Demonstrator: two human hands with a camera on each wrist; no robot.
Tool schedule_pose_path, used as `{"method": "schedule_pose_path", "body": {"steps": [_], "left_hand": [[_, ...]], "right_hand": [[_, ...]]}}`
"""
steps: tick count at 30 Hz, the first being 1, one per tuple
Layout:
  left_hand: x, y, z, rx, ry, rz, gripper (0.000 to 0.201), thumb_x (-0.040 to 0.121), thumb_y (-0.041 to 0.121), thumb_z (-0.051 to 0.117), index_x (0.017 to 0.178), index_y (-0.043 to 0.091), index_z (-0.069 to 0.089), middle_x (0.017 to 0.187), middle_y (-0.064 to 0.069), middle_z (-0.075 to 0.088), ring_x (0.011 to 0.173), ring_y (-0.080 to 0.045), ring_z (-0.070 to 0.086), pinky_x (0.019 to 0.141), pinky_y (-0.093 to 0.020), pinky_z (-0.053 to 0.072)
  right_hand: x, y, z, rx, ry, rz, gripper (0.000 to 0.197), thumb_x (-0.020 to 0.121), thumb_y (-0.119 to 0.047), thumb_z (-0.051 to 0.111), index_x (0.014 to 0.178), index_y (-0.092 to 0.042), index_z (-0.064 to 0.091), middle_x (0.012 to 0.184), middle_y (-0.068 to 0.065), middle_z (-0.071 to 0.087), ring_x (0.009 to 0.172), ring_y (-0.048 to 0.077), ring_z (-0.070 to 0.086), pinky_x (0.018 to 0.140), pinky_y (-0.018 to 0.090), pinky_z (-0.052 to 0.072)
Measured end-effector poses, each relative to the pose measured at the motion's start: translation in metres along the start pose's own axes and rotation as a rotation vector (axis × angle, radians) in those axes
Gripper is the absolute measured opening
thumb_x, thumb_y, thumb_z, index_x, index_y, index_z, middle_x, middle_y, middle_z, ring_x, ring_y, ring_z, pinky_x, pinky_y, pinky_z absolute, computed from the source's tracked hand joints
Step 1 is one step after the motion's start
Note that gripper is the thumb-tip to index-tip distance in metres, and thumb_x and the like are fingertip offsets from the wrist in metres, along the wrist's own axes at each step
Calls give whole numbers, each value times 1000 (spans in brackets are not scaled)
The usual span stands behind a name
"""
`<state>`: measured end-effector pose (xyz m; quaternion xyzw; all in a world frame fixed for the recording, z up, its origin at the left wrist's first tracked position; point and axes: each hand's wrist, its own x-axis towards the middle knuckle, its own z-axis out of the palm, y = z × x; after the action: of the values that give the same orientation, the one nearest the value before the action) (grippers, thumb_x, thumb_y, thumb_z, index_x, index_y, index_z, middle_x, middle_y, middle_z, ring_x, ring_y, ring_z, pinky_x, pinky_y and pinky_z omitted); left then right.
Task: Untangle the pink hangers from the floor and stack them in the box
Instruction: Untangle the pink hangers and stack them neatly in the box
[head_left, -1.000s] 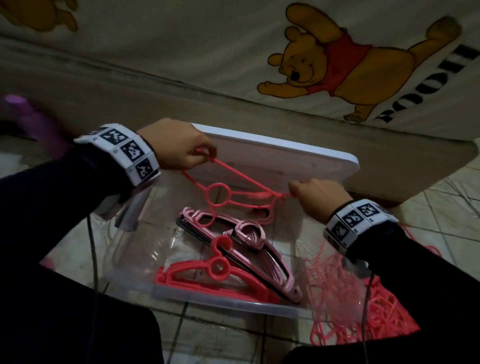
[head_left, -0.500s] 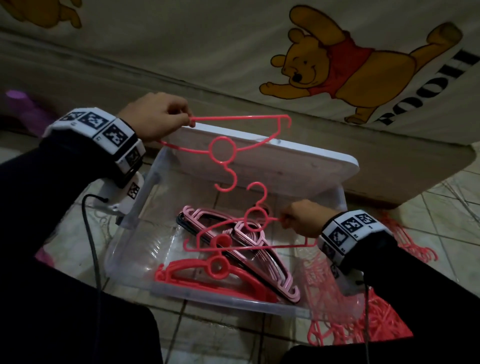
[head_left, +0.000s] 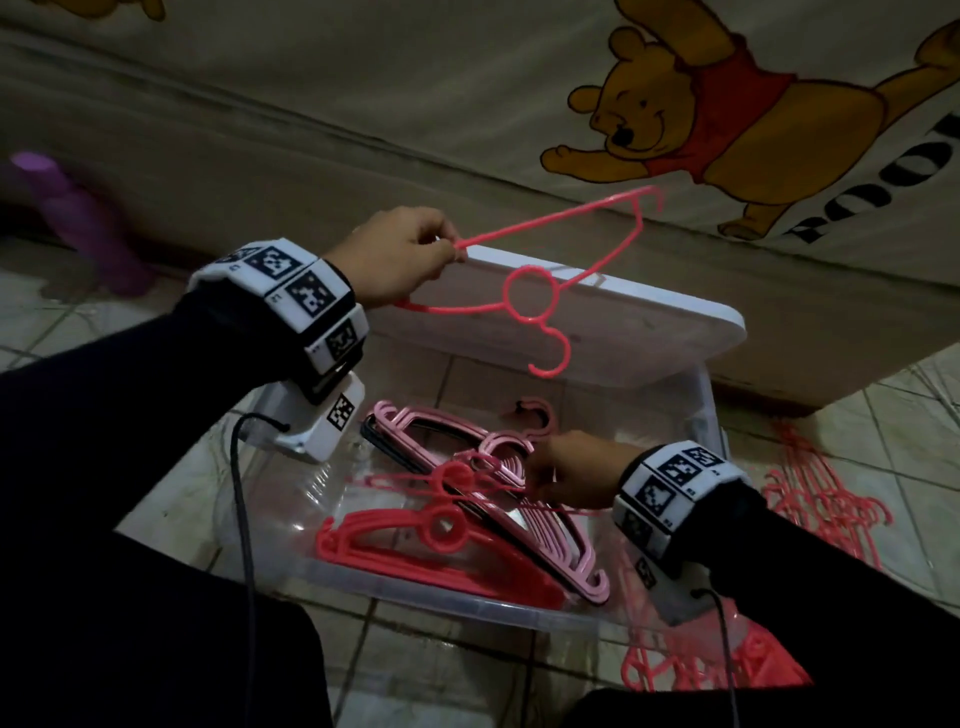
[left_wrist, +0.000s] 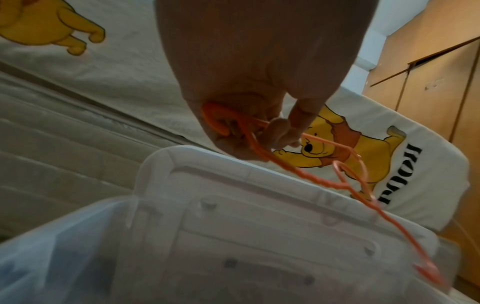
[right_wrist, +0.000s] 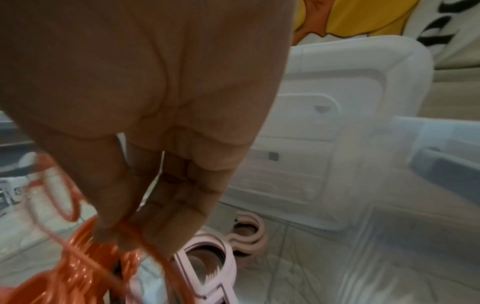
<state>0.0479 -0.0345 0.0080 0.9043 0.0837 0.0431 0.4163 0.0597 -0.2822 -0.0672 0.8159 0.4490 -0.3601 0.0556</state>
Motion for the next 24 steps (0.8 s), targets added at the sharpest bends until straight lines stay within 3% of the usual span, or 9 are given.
{"method": "schedule_pose_path", "body": {"steps": [3,6,9,11,15,17,20,22,24], "left_hand": [[-6,3,12,-134,-84,-70,13,96,11,43,90,18,52,75,2,58,51,-14,50,42,-22,42],[-14,5,25,-277,-262,-171,18,101,7,37,89,18,44,82,-1,57,56,-15,54,45,-25,47],[-22,5,34,-351,-354,-227,20,103,6,33,88,18,40,86,-4,56,51,-11,59,43,-24,49],[-24,5,37,-366,-366,-242,20,103,7,32,88,18,40,86,-4,56,49,-8,59,44,-23,49],[-24,7,38,-408,-344,-240,19,103,7,32,89,18,41,85,-4,57,48,-7,60,44,-23,49],[-24,8,38,-435,-335,-238,19,103,7,32,89,17,41,85,-4,57,48,-7,61,44,-23,50],[-24,9,41,-455,-350,-256,19,103,7,31,90,17,40,86,-4,58,51,-8,62,45,-24,51],[-25,8,45,-459,-377,-286,19,103,7,30,90,17,40,87,-4,58,55,-10,63,46,-24,52],[-27,6,48,-451,-395,-308,20,103,7,29,89,17,39,87,-4,58,54,-10,62,46,-23,52]], "right_hand": [[-1,5,5,55,-23,34,25,90,-9,54,111,-13,67,110,6,67,99,21,61,70,16,36],[0,10,12,97,-60,77,27,88,-5,53,111,-12,66,107,9,69,91,21,65,68,17,40],[2,24,16,201,-5,149,26,87,-1,51,108,-7,65,103,13,70,57,2,59,49,6,37],[4,35,17,259,48,215,22,87,-2,50,102,-7,66,98,14,71,48,-3,48,45,6,34],[5,51,16,283,177,309,22,89,-1,45,86,-15,62,86,8,69,50,2,45,43,7,35],[8,57,16,262,208,345,22,90,-2,45,93,-10,65,90,8,70,60,10,52,45,5,33],[14,58,19,215,183,413,22,91,-7,48,106,-5,64,106,13,69,88,23,63,65,19,42],[17,58,20,137,171,443,26,93,-15,50,114,-6,62,116,15,65,107,29,61,81,27,44],[17,57,15,146,244,428,29,93,-15,51,118,-6,61,119,16,63,110,32,59,89,32,43]]}}
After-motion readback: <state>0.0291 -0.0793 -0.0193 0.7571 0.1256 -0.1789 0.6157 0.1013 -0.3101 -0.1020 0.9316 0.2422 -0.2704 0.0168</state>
